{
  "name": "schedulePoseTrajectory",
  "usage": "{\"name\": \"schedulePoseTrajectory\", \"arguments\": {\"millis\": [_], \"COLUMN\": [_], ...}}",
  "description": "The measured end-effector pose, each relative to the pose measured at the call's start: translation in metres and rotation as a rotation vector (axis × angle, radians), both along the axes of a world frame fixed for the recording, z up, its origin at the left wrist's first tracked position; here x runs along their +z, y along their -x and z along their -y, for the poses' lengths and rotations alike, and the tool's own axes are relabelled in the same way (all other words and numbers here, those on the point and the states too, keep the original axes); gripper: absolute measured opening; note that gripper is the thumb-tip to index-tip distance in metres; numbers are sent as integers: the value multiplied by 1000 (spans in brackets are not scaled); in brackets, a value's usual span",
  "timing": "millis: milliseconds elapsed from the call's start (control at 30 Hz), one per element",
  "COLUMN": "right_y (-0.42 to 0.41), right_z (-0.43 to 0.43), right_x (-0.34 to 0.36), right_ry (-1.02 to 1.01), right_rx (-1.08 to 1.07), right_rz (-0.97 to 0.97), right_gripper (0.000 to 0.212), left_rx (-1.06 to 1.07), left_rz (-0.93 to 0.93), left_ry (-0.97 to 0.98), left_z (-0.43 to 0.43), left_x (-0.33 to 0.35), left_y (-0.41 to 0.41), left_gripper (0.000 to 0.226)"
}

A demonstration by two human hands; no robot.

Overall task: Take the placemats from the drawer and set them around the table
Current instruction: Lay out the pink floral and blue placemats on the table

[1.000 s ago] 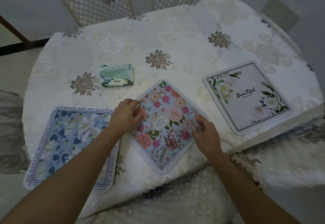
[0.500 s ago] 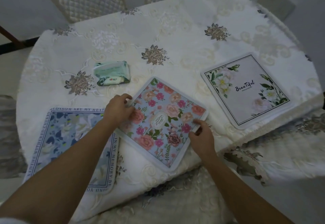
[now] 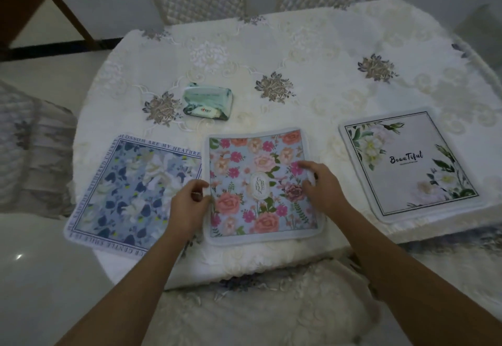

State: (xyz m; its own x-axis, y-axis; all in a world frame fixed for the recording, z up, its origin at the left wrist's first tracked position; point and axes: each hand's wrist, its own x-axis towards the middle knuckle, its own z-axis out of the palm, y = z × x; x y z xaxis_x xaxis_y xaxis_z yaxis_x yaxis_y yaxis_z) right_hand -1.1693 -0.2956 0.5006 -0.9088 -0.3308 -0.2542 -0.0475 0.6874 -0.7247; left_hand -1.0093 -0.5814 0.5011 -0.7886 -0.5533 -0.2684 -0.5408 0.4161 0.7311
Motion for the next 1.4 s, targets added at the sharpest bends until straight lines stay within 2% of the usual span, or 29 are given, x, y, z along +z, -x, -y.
{"name": "schedulePoseTrajectory", "arguments": {"millis": [133,300,467,700,833,1133,1400], "right_y": [-24,-37,-45,-40,-39,-42,-38], "right_z": [-21,-27,-24,4,11,-22,-32], "right_x": [-19,-19,-21,-23,-26,-23,-24], "right_ry": [-125,-116,-106,-87,-100,-137,-146], "right_rx": [74,78,99,145,133,99,47], "right_rz": [-38,-29,-38,-45,-55,-87,-97], "right_gripper": [48,50,51,53,55,49,47], "left_rx": [25,103,19,33,22,49,50], "left_rz": [1,-13,-10,3,12,-30,-67], "left_ry": [31,58,167,252,251,96,68], "left_z": [-20,-22,-14,6,14,-15,-24], "left_x": [-18,-17,-18,-15,-11,-17,-20], "left_y": [-38,-33,-39,-42,-43,-44,-38], "left_gripper": [28,29,31,25,25,25,29]}}
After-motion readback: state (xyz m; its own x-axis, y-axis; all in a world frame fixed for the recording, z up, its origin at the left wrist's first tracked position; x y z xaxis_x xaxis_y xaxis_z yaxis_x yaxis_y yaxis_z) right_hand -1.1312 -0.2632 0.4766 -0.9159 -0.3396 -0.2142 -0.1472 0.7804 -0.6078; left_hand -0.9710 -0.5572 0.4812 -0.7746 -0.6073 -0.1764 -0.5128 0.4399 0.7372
